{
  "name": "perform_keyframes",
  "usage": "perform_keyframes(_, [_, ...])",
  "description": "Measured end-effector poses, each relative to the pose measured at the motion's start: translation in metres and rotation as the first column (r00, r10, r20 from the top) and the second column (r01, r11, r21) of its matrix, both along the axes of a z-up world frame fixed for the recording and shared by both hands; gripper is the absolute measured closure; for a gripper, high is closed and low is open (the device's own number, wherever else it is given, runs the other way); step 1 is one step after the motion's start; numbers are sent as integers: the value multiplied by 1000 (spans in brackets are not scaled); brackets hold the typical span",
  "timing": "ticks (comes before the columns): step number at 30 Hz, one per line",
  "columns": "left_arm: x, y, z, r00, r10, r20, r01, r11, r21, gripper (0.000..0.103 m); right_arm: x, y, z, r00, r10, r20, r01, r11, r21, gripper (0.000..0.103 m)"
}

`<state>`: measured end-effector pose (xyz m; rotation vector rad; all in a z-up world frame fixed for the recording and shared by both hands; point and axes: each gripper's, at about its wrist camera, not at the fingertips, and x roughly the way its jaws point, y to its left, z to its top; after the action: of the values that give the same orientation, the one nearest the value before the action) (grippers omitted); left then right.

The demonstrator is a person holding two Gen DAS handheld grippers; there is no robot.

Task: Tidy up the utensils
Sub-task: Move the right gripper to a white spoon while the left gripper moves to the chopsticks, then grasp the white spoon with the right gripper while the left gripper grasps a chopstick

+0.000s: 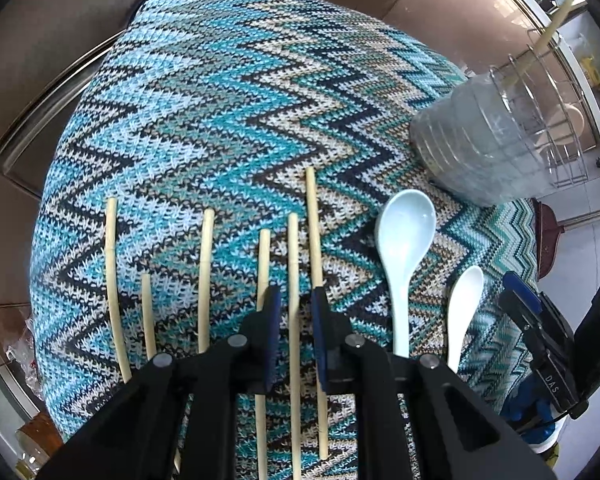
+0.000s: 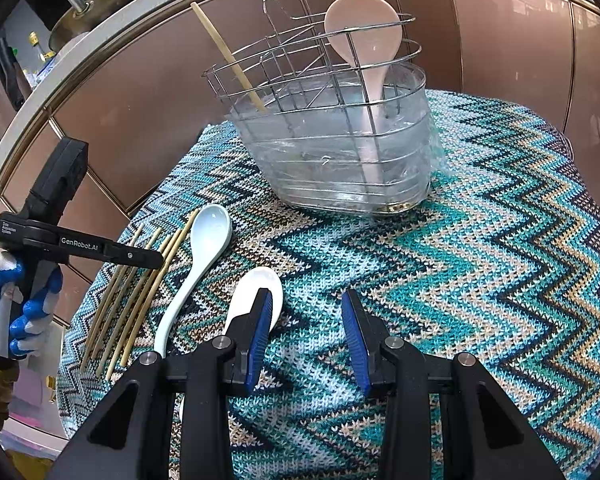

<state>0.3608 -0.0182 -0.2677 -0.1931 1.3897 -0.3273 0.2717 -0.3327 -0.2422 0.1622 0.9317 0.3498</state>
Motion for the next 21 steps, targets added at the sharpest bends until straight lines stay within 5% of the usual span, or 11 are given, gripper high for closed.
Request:
perform_keyframes(15, [12, -16, -2, 1000, -22, -2, 22, 997, 69, 89, 24, 3, -10, 990, 110, -91, -100, 990, 102, 77])
perform_keyframes(21, [17, -20, -4, 1000, -21, 1, 21, 996, 89, 97, 35, 12, -24, 972, 176, -156, -157, 980, 126, 81])
